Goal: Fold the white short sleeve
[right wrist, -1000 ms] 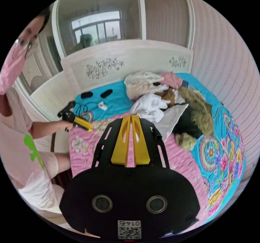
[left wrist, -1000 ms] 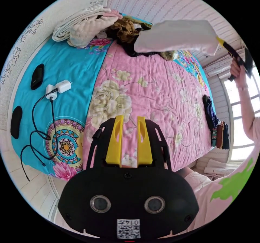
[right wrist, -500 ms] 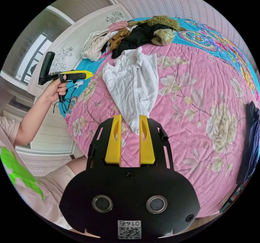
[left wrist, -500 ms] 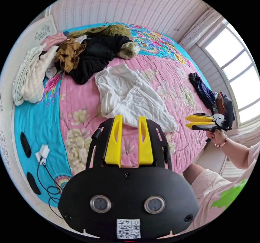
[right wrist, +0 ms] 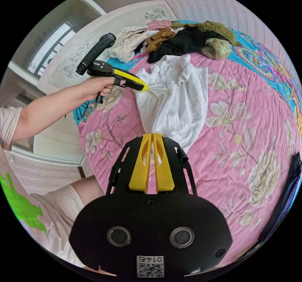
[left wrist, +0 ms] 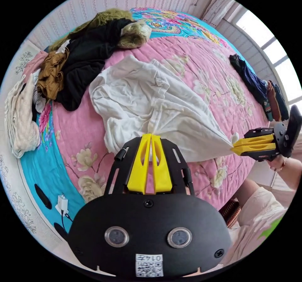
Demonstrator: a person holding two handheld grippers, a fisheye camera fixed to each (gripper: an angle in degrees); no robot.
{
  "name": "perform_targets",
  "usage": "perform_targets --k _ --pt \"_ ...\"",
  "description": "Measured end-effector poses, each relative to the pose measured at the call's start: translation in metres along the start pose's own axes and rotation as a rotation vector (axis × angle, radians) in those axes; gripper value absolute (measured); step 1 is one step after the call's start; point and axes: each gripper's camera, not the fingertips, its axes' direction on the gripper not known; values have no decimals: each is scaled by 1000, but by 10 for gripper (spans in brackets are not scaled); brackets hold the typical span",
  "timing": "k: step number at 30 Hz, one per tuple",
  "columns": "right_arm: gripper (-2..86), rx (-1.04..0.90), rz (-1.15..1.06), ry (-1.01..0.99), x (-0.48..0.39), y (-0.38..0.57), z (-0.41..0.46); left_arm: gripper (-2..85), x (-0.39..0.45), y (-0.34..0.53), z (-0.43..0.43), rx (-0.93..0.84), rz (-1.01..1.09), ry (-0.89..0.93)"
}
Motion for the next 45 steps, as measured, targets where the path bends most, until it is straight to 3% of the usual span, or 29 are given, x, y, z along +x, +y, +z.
perform_targets --k 5,7,12,17,21,26,31,39,45 --pt "12 -197 -319 42 -49 47 10 -8 9 75 -18 -28 -86 74" --pt "19 -274 -345 64 -50 62 19 -7 9 111 -11 -47 -195 146" --pt "81 -309 -108 -29 -18 87 7 1 12 138 -1 -42 -337 191" --pt "81 -92 80 -96 19 77 -20 24 25 127 6 27 -328 196" --pt "82 -33 229 -130 44 64 -6 32 36 90 32 61 -285 256" --pt "76 -35 425 -145 66 88 12 47 50 44 59 54 -215 179" --pt "22 13 398 -241 67 119 -5 62 79 -6 86 23 -47 35" --pt "14 24 358 -255 70 163 -35 101 141 -53 148 -118 251 -113" --pt "50 29 430 -261 83 198 -50 41 169 -64 199 -201 344 -157"
